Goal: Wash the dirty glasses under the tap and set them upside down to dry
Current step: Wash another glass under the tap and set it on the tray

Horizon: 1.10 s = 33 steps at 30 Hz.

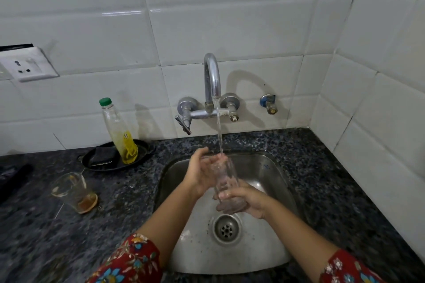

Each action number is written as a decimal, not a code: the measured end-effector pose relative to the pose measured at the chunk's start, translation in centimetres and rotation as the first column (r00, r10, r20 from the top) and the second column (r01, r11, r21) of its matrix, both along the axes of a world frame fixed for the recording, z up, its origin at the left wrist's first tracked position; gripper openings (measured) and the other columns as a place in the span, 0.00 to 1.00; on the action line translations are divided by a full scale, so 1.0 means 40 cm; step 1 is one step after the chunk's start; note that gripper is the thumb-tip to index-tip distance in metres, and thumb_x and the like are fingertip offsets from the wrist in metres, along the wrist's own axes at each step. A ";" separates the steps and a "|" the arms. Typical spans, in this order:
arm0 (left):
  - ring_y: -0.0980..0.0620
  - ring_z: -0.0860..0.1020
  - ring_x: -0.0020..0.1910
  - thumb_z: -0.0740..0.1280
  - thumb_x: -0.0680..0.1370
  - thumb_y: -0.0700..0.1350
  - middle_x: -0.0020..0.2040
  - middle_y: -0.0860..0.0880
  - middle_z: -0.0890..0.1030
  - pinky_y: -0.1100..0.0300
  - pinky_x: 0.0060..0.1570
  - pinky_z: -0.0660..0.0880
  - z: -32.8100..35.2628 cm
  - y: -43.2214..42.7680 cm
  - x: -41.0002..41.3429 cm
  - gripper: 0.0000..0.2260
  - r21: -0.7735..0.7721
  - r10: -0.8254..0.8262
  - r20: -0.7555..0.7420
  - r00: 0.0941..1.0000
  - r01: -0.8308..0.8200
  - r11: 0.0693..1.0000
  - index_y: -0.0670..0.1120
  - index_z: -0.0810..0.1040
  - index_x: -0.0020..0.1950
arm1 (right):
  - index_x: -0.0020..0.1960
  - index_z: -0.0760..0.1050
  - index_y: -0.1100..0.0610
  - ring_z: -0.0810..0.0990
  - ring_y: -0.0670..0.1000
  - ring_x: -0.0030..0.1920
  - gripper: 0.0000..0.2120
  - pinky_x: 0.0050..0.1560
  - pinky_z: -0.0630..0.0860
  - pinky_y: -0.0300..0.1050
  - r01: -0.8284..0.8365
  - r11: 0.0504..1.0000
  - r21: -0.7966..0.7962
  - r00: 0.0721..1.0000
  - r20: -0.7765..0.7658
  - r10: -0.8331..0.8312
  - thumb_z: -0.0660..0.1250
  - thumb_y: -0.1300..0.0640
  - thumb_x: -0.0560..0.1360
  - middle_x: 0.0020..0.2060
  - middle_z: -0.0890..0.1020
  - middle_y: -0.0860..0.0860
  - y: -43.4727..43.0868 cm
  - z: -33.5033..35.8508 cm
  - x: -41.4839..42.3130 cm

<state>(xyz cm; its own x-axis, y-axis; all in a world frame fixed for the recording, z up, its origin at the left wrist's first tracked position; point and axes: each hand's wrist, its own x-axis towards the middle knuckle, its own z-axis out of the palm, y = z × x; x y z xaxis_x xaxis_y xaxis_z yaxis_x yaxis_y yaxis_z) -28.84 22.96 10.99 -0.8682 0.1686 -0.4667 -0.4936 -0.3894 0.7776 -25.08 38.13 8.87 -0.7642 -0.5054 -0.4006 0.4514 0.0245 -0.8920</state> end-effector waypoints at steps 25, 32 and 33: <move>0.50 0.71 0.67 0.66 0.73 0.40 0.74 0.52 0.67 0.50 0.64 0.71 0.111 -0.046 -0.069 0.37 -0.673 -0.009 -0.521 0.854 -0.404 0.620 0.55 0.55 0.79 | 0.58 0.66 0.56 0.80 0.59 0.53 0.31 0.52 0.78 0.59 0.356 0.932 0.072 0.935 -0.032 -0.354 0.77 0.68 0.62 0.52 0.78 0.54 -0.027 -0.041 -0.012; 0.48 0.69 0.70 0.67 0.73 0.49 0.74 0.51 0.67 0.41 0.69 0.67 0.091 -0.059 -0.024 0.34 -0.749 -0.117 -0.469 0.875 -0.324 0.578 0.57 0.57 0.77 | 0.58 0.73 0.56 0.83 0.57 0.48 0.27 0.40 0.80 0.49 0.343 0.937 0.064 0.939 -0.028 -0.342 0.79 0.63 0.62 0.54 0.81 0.55 0.001 -0.051 0.016; 0.48 0.67 0.72 0.66 0.76 0.48 0.75 0.50 0.65 0.43 0.71 0.65 0.080 -0.047 0.004 0.32 -0.724 -0.077 -0.456 0.886 -0.320 0.612 0.54 0.57 0.78 | 0.57 0.74 0.54 0.83 0.56 0.48 0.28 0.41 0.80 0.49 0.357 0.930 0.086 0.934 -0.045 -0.354 0.80 0.61 0.61 0.53 0.81 0.54 0.009 -0.055 0.017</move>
